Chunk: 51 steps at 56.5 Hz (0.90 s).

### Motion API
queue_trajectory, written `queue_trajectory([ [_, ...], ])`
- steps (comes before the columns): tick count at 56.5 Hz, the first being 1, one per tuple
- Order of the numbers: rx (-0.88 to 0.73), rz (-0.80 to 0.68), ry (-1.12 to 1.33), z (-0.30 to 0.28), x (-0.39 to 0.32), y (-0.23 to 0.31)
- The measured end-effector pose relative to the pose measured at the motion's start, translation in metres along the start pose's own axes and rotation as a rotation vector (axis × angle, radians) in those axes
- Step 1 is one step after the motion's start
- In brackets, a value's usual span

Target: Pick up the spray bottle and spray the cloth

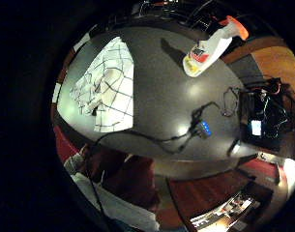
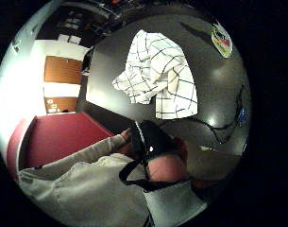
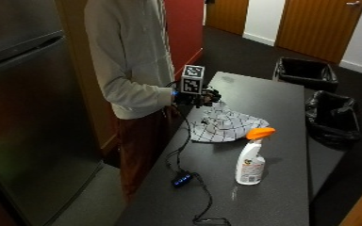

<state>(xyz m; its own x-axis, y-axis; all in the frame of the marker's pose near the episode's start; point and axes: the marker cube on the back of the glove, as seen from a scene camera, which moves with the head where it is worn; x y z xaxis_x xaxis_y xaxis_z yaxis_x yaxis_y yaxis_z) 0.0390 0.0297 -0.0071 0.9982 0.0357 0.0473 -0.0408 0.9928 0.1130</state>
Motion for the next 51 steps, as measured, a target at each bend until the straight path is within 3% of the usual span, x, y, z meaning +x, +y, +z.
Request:
queue_trajectory([
  [51, 0.433, 0.255, -0.202, -0.043, 0.166, 0.033],
])
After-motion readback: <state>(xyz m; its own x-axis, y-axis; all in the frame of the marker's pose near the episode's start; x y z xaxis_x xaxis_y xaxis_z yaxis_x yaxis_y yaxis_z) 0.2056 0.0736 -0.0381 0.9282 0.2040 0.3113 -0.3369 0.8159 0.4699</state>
